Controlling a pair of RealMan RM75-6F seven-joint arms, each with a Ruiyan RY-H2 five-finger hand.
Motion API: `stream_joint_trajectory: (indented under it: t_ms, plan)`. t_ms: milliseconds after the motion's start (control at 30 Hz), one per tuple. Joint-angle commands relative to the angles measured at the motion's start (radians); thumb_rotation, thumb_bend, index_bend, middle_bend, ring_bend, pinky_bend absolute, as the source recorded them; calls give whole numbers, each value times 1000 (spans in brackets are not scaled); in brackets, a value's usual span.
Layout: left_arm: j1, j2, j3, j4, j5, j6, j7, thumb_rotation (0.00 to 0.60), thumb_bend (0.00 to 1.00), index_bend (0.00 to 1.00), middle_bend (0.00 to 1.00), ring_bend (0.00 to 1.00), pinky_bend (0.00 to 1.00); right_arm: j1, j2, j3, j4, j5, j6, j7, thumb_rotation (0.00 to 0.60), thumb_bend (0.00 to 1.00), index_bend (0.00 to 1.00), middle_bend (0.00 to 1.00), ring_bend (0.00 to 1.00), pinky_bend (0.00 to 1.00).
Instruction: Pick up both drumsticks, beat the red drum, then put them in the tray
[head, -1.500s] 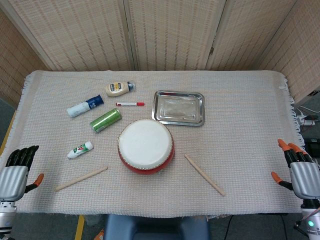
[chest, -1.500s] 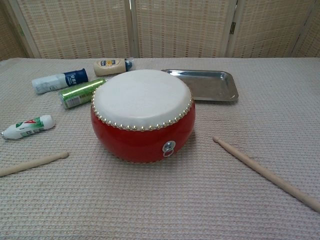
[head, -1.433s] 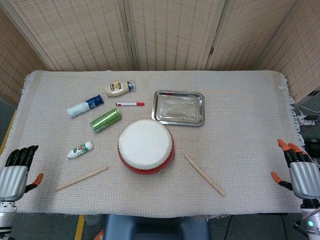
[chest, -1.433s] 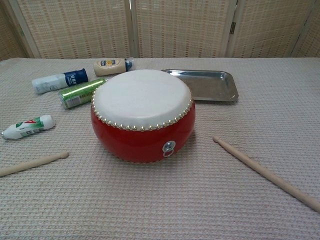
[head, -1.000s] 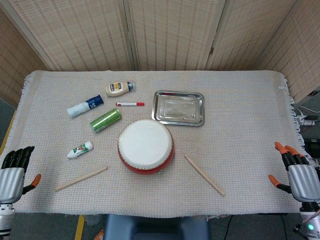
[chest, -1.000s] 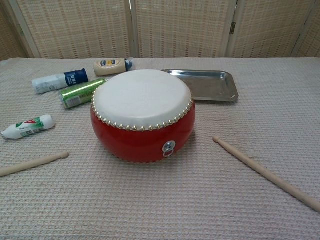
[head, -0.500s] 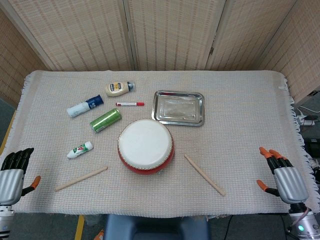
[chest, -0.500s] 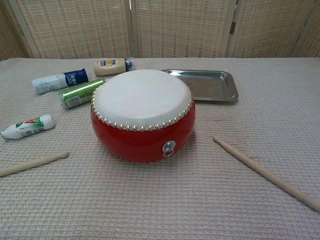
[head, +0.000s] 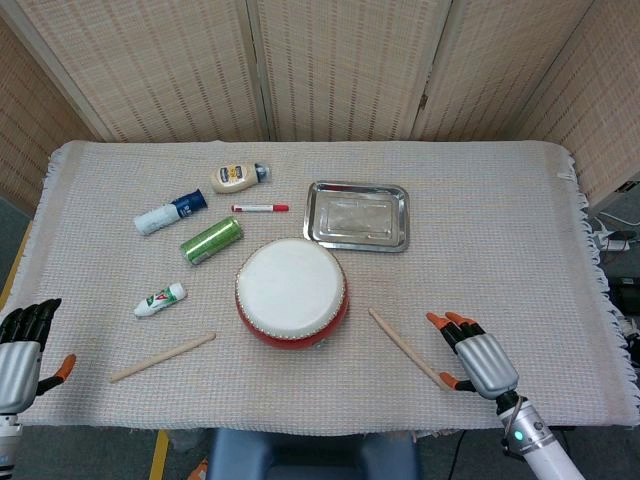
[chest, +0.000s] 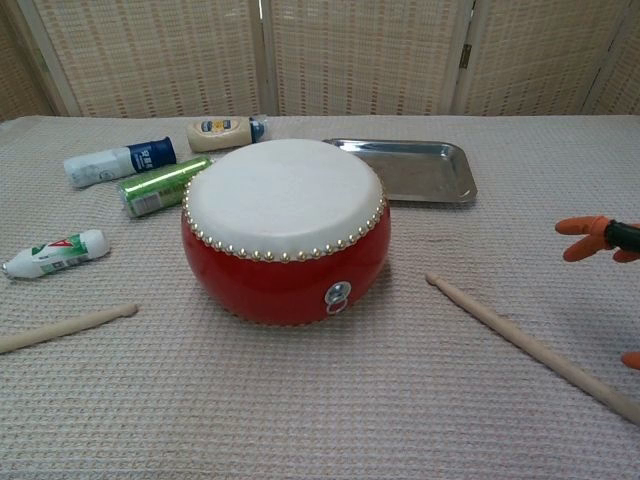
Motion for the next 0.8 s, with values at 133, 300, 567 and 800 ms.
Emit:
stream_joint_trajectory:
  t_ms: [133,300,567,800]
  plan:
    - [7,1,-1,20,-2,5,-26,600,322,64,80,71,86,46,-123,-8,110,-8,-51,-12,600,126,25,159,35,196]
    - [7,-1,2,24,0,-2,-33,600,322,64,80,71,86,57,-154,-16,152,1,-63,-9,600,122,31,159,28,196]
    - [5,-4,2,26,-1,-11,-35,600,322,65,80,71,86,74,-171,9,235,59,-89,-27,600,122,43,159,28,196]
    - [5,-3,-1,23,-2,-10,-29,600,322,64,80,71,86,109,-159,58,278,120,-117,-29,600,181,83,159,29,196]
